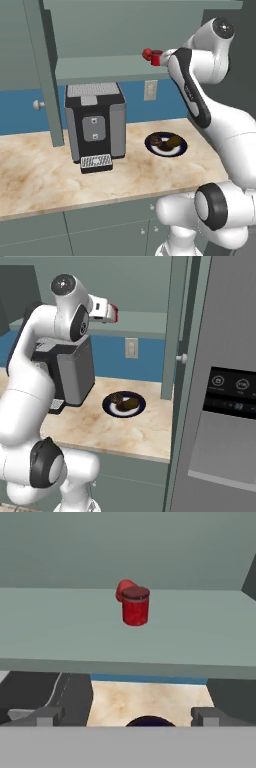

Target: Pick the avocado and bread from the counter and place them on the plate. Then pick the jam from the cabinet and place it next to the plate. Lastly close the cabinet door.

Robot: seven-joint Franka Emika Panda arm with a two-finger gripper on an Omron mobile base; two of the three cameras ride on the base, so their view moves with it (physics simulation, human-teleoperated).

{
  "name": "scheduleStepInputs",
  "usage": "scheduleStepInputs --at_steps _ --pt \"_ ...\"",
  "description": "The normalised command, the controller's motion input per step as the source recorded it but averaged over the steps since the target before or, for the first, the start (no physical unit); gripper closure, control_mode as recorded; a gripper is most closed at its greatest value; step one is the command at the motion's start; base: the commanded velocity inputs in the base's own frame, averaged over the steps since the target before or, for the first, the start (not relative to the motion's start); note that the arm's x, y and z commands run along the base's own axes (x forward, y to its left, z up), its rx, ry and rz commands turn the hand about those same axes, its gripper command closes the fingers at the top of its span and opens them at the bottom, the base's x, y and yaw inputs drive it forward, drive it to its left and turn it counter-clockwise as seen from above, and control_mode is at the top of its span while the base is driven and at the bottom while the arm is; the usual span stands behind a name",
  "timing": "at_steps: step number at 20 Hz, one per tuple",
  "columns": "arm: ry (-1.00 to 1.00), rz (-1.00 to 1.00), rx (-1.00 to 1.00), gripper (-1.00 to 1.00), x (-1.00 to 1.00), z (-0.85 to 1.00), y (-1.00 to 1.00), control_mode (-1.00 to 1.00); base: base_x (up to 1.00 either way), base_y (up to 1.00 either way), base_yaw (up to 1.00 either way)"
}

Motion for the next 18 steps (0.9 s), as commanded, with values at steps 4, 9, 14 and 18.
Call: scheduleStepInputs --at_steps 4,9,14,18 --pt "0.0 0.0 0.0 -1.0 0.5 -0.23 0.0 -1.0 0.0 0.0 0.0" --pt "0.0 0.0 0.0 -1.0 0.45 -0.16 0.0 -1.0 0.0 0.0 0.0" --pt "0.09 0.0 0.0 -1.0 0.41 0.08 0.0 -1.0 0.0 0.0 0.0" --pt "0.1 0.0 0.0 -1.0 0.43 0.02 0.0 -1.0 0.0 0.0 0.0"
